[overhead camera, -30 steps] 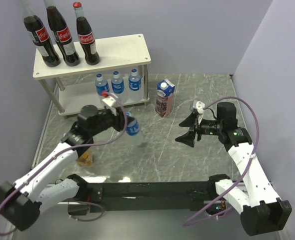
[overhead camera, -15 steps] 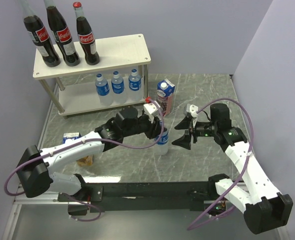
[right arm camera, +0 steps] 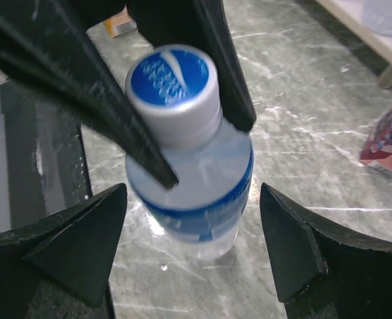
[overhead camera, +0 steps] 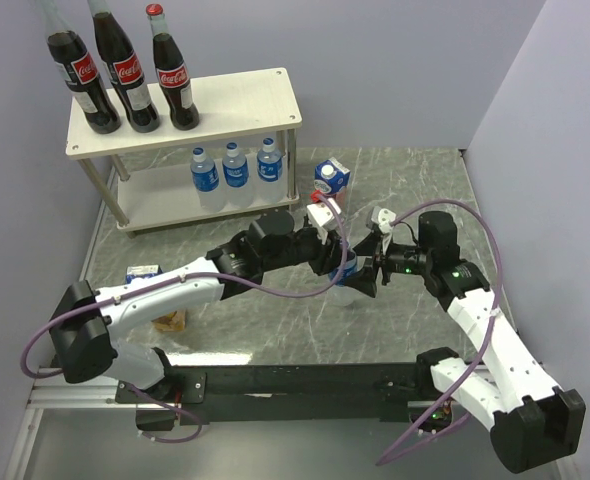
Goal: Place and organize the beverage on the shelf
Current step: Pick up the drink from the center of the board.
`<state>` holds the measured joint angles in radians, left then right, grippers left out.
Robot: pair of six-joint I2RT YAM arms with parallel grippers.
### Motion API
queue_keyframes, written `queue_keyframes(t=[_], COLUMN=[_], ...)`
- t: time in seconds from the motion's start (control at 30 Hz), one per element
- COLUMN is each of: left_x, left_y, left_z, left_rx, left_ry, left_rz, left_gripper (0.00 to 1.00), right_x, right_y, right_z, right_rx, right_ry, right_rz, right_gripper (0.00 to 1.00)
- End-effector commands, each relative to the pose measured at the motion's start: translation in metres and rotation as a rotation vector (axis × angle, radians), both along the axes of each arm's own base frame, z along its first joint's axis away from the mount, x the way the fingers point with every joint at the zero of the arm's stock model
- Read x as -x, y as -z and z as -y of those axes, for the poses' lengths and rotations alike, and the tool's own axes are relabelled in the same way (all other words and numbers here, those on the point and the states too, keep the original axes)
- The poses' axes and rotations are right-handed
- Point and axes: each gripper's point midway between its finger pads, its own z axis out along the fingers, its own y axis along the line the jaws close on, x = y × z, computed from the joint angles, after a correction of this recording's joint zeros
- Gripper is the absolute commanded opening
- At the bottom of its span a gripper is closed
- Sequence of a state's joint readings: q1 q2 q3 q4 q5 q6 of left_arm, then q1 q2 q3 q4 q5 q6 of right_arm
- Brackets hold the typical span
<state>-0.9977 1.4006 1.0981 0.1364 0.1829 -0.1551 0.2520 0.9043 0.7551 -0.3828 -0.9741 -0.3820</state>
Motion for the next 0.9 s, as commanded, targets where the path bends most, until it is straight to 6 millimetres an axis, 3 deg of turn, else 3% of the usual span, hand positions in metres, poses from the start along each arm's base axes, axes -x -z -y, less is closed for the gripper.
queue_keyframes(t=[0.0, 0.2, 0.3, 0.4, 0.53, 0.6, 0.63, 0.67, 0.73, 0.77, 0.87], left_x=[0.007, 0.01, 0.009, 0.007, 0.009, 0.009, 0.01, 0.009, 0.009, 0.008, 0.007], left_y=[-0.113, -0.12, -0.122, -0.122, -0.125, -0.127, -0.13, -0.128, -0.135, -0.131, -0.139], left_z=[0.014, 0.026, 0.027, 0.028, 0.029, 0.027, 0.025, 0.023, 0.016, 0.013, -0.004], left_rx=[0.303, 0.314, 0.314, 0.313, 0.328, 0.347, 0.357, 0.362, 0.392, 0.389, 0.415], left_ry=[0.037, 0.05, 0.043, 0.036, 0.042, 0.031, 0.027, 0.016, -0.011, -0.022, -0.073], left_rz=[0.144, 0.147, 0.155, 0.157, 0.14, 0.117, 0.113, 0.102, 0.085, 0.082, 0.091], left_gripper=[0.0, 0.0, 0.0, 0.0, 0.0, 0.02, 0.08, 0.27, 0.46, 0.62, 0.83], right_x=[-0.008, -0.012, -0.012, -0.011, -0.011, -0.011, -0.011, -0.009, -0.008, -0.007, -0.007], right_y=[-0.014, -0.013, -0.014, -0.014, -0.014, -0.016, -0.017, -0.018, -0.019, -0.02, -0.021], right_z=[-0.002, -0.001, -0.001, -0.002, -0.002, -0.002, -0.002, -0.002, -0.002, -0.002, -0.001], right_rx=[-0.033, -0.019, -0.015, -0.009, 0.002, 0.003, 0.002, 0.001, -0.001, -0.001, 0.002], right_ry=[0.031, 0.048, 0.045, 0.028, 0.017, 0.02, 0.018, 0.017, 0.012, 0.008, 0.008], right_rz=[0.08, 0.082, 0.081, 0.07, 0.059, 0.064, 0.068, 0.069, 0.073, 0.077, 0.072], right_gripper=[0.87, 0.86, 0.72, 0.51, 0.0, 0.0, 0.0, 0.0, 0.0, 0.0, 0.0])
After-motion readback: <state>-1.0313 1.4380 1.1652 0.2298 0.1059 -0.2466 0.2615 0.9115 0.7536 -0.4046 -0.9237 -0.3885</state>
